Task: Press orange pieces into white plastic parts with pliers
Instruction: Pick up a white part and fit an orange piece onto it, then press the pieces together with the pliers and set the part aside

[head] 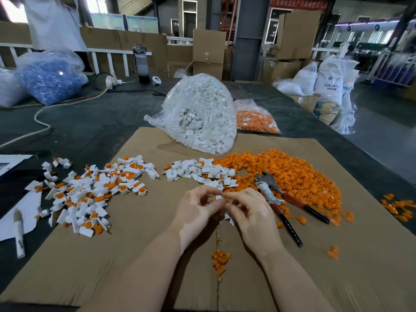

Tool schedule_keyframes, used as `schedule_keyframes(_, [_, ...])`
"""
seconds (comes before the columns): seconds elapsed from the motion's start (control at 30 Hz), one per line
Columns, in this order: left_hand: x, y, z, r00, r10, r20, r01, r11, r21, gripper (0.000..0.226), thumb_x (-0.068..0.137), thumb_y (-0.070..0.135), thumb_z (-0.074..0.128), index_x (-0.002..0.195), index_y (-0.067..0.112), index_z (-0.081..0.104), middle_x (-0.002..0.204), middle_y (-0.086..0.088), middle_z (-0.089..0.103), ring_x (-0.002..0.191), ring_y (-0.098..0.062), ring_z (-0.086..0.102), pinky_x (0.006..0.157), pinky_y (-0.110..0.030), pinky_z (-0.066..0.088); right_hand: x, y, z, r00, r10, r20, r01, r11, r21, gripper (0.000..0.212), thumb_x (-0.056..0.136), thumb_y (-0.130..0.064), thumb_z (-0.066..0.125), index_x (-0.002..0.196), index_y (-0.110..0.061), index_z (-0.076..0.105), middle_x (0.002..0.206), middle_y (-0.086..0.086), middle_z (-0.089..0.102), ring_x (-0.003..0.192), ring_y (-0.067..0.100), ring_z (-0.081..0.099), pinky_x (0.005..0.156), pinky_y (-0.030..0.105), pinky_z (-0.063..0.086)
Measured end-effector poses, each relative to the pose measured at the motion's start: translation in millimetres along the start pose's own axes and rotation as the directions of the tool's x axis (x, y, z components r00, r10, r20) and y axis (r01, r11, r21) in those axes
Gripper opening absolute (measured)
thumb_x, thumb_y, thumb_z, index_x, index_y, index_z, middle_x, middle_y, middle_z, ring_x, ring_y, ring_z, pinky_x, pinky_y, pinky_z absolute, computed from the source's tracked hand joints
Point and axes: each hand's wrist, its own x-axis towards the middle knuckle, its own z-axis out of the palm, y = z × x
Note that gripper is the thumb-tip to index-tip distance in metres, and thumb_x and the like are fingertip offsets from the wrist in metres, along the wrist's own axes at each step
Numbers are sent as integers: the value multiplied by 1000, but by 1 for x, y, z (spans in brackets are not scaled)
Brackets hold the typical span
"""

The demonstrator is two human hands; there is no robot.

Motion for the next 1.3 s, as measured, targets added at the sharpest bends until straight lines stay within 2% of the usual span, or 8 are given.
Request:
schedule_keyframes(0.17, [2,1,2,1000,-21,-14,21,1000,-15,10,84,7,67,93,12,64,72,-24,61,60,-15,62,63,-26,54,1,-2,-2,997,42,-65,-44,999,-30,24,85,-17,66,108,-16,67,90,-8,59,89,12,55,81,33,47])
schedule_keyframes(0.27, [5,0,1,999,-28,-22,27,999,-42,10,84,3,65,94,6,63,71,-20,55,55,-10,60,57,-16,50,4,1,-13,952,225,-208,-268,941,-206,30,92,-27,55,119,-14,61,111,0,62,108,19,52,95,38,35])
schedule_keyframes(0.33, [6,0,1,999,-34,-25,33,998,-48,10,85,3,65,94,5,62,70,-18,54,54,-9,59,57,-16,50,7,5,-25,886,383,-262,-461,790,-404,39,96,-36,43,129,-17,51,125,3,55,118,21,45,98,38,28])
schedule_keyframes(0.43, [7,0,0,999,-43,-31,41,997,-62,10,84,2,65,94,4,62,69,-17,55,52,-8,58,55,-15,49,15,13,-44,779,606,-163,-557,549,-623,46,93,-47,40,127,-16,45,133,7,45,124,27,36,106,47,21])
schedule_keyframes(0.6, [7,0,0,998,-48,-34,44,995,-88,11,84,0,64,95,2,62,72,-19,53,50,-6,58,53,-14,48,28,21,-57,645,764,19,-527,463,-712,48,85,-47,51,122,-19,45,138,9,36,130,31,28,110,58,12])
schedule_keyframes(0.9, [9,5,1,987,-141,-72,116,952,-284,16,84,-2,63,100,-2,61,68,-12,60,51,-10,57,52,-19,50,24,6,-59,820,572,37,-412,633,-656,34,92,-46,43,107,-16,42,112,9,50,103,29,50,79,35,40])
schedule_keyframes(1.1, [11,11,4,968,-238,-73,167,838,-520,12,84,-6,60,96,-2,58,64,-14,54,46,-14,54,46,-24,48,27,-23,-51,783,476,401,-336,865,-372,25,95,-40,41,85,-18,48,84,-1,46,74,15,47,58,29,32])
schedule_keyframes(1.3, [12,10,4,959,-259,-111,159,824,-544,10,86,-9,57,90,0,58,63,-13,53,47,-15,50,51,-27,47,26,-34,-51,725,451,520,-388,892,-233,27,92,-31,46,73,-12,49,68,8,39,59,19,35,56,31,24])
